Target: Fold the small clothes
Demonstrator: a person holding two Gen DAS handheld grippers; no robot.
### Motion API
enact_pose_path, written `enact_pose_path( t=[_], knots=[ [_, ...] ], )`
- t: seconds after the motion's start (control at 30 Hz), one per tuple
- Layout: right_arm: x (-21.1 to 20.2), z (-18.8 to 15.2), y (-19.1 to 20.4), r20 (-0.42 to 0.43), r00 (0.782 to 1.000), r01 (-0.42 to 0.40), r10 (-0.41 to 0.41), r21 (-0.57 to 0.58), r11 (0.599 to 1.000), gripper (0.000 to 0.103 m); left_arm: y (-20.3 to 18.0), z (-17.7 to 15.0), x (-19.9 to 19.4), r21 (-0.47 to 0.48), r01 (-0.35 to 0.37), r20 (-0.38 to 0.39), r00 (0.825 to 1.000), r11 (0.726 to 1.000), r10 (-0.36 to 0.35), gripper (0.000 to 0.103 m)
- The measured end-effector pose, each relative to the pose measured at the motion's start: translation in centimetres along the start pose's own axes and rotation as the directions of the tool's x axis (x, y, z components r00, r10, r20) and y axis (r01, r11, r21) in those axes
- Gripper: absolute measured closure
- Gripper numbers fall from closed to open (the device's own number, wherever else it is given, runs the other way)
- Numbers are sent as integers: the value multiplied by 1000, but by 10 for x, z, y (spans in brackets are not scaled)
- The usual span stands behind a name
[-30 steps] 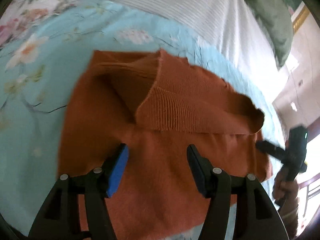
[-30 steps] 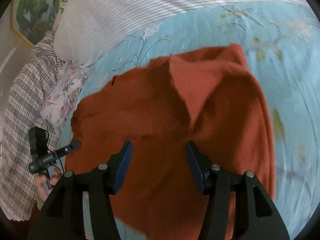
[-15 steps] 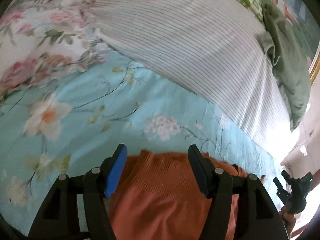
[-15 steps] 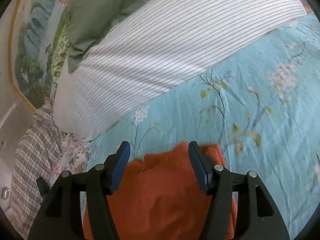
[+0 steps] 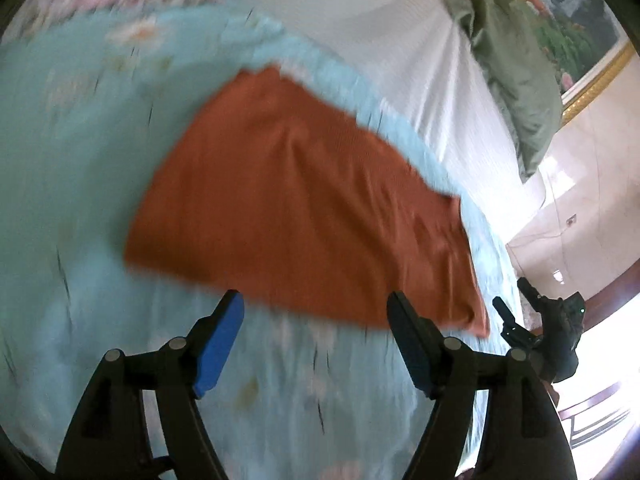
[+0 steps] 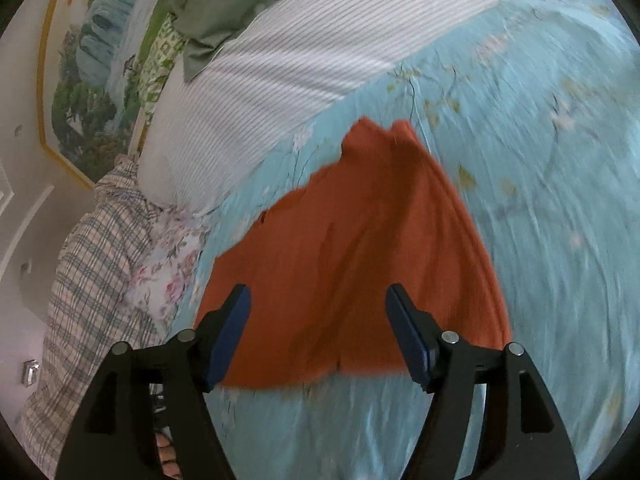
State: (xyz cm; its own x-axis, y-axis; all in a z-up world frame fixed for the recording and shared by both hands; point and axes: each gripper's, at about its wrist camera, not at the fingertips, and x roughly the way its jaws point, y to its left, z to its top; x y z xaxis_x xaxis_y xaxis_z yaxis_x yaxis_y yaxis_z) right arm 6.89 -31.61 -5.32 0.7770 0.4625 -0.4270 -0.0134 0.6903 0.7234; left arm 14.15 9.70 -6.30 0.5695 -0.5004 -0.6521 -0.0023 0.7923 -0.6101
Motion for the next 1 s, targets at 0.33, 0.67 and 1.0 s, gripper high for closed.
enact_pose_path(
  t=[0.33, 0.67, 1.0],
  knots=[
    [-3, -59, 17, -112, 993, -44, 46, 17, 999, 32, 30, -6, 22, -210, 39, 69, 997, 977, -25, 25],
    [2, -61, 27, -121, 991, -64, 65, 8, 998, 32, 45, 35, 48, -280, -17, 140, 988, 960, 58, 90],
    [5, -48, 26, -124, 991, -55, 51, -32, 998, 32, 68, 44, 18, -248, -2, 149, 988, 969, 40, 98]
  ],
)
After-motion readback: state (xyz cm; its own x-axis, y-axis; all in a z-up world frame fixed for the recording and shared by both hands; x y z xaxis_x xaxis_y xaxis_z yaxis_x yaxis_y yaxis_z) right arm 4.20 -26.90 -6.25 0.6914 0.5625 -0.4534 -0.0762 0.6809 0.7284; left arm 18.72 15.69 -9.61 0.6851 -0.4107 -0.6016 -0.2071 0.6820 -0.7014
